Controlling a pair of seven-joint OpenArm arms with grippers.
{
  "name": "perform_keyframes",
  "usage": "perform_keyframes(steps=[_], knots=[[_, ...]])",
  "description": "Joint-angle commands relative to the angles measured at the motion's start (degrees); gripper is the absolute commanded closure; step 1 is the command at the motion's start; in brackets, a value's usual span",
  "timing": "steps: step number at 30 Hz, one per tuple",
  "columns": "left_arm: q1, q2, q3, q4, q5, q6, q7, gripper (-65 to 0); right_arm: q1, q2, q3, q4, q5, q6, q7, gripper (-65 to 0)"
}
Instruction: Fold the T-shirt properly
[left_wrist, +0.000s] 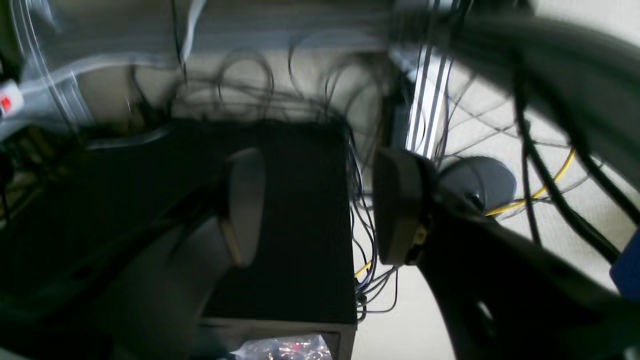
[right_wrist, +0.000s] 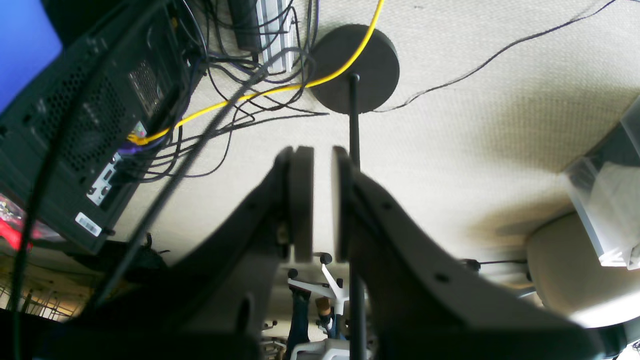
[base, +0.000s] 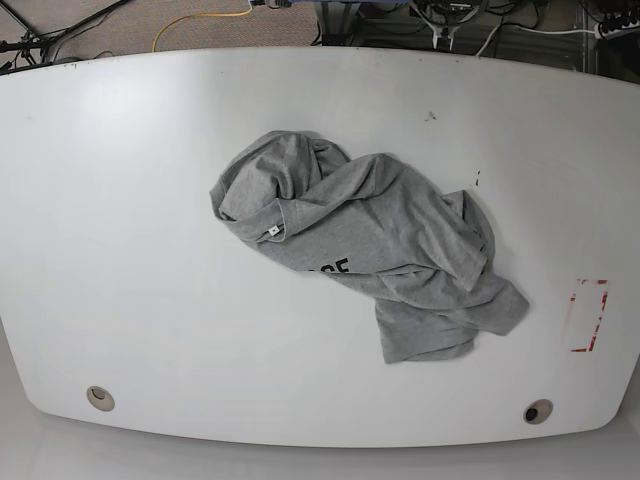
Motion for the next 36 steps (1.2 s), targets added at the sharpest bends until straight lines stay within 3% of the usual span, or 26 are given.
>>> perform_keyframes(steps=[1, 14, 36], knots=[[0.61, 0.00, -0.26, -0.13, 0.44, 0.55, -0.99, -30.5, -0.41, -0.04, 0.02, 0.10, 0.31, 0.33, 0.12, -6.1], [-0.06, 0.12, -0.16, -0.28, -0.28, -0.04, 4.45, -31.3, -0.30, -0.24, 0.02, 0.11, 0.18, 0.27, 0.59, -6.0], [0.69, -0.38, -0.42, -0.33, -0.03, 0.11, 2.08, -30.9, -0.43, -0.12, -0.19, -0.65, 0.20, 0.00, 0.12, -5.7]])
